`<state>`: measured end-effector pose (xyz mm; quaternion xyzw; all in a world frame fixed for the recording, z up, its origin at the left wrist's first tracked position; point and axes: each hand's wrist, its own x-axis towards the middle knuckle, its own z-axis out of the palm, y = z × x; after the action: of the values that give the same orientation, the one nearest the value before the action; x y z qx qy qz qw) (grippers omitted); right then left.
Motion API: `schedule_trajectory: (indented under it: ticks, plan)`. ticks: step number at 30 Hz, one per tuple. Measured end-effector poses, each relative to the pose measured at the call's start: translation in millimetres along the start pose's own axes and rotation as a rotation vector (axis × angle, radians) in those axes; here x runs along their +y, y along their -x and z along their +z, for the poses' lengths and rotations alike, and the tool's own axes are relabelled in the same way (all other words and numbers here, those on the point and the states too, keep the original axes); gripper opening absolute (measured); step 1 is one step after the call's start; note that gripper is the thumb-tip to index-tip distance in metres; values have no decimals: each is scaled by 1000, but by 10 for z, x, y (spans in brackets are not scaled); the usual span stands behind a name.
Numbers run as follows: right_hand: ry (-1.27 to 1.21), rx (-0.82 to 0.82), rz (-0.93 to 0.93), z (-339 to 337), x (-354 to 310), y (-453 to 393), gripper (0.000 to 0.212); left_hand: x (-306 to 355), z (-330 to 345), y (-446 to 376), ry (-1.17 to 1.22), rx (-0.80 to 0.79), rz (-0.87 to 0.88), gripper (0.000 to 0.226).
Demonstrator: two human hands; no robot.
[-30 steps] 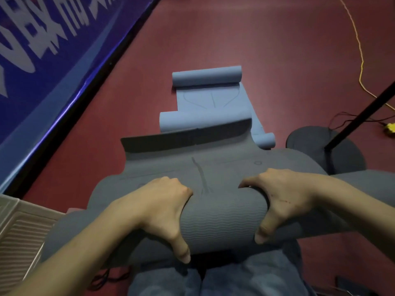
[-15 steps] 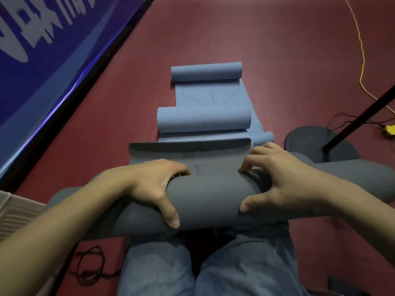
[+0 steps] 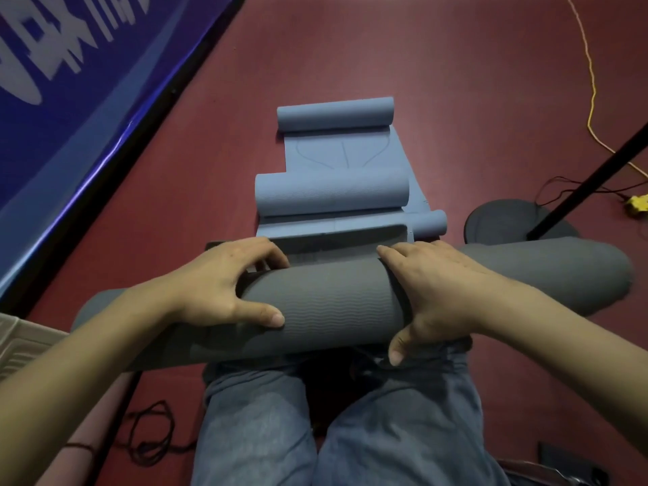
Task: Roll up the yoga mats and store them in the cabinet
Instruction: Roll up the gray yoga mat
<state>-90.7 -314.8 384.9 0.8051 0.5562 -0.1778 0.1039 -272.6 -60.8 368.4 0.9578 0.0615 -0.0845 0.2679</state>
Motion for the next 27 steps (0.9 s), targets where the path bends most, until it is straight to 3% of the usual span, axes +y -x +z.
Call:
schedule_trajectory:
  ticks: [3, 8, 13, 15, 20, 27]
  plan:
    - [-24, -4, 7, -14, -10, -80, 130, 76, -98, 2, -134, -75, -92, 87]
    - [-78, -20, -8, -132, 25, -144, 99, 357, -45, 25, -453, -178, -131, 108]
    - [-128, -24, 8, -169, 60, -231, 92, 362, 34, -47, -487, -295, -264, 163]
    - [-146, -31, 21, -174, 89, -247, 92, 365, 80, -76, -472, -269, -273, 160]
    - [-171, -88, 26, -204, 88, -253, 86, 335, 93, -113, -556, -221, -221, 108]
    - [-323, -266, 10, -259, 145, -172, 80, 520, -28, -118, -496, -347, -205, 99]
